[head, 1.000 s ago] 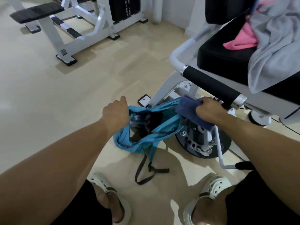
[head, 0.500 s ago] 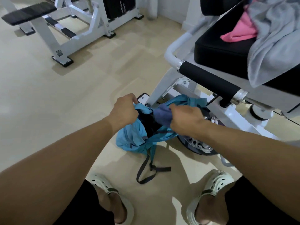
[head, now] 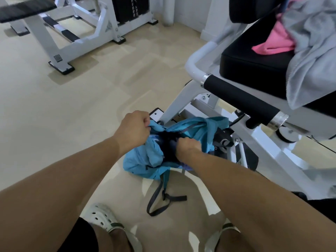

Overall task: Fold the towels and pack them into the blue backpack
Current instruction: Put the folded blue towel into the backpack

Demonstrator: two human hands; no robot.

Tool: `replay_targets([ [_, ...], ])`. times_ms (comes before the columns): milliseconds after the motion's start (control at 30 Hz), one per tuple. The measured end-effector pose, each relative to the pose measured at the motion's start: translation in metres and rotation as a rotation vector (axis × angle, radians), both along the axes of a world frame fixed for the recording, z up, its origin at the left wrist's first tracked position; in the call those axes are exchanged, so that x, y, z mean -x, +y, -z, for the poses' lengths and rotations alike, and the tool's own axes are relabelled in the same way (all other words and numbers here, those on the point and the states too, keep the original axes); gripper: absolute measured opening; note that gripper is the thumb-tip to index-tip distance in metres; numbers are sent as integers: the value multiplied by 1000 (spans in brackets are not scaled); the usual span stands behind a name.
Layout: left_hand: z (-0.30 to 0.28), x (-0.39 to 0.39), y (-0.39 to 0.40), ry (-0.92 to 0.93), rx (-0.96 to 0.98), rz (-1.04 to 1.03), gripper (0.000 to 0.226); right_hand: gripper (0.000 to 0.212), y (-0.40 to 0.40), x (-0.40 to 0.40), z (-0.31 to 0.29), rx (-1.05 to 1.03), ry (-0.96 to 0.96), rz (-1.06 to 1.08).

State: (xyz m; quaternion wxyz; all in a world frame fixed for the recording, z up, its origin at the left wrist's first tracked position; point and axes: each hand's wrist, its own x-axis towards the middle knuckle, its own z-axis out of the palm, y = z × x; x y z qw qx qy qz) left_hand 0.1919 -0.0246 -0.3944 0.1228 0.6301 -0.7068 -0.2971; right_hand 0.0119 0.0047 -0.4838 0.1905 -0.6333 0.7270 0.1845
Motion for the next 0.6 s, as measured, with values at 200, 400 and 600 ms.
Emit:
replay_targets([
  [200, -2, -6, 1, -107, 66, 13, 25, 30, 6, 56, -10, -42, 277, 24],
  [400, -7, 0, 6, -131, -48, 37, 27, 29, -6, 17, -19, 70, 78, -11],
  [600, -8, -1, 14, -256, -255, 52, 38, 19, -7, -16, 14, 76, -481, 282],
])
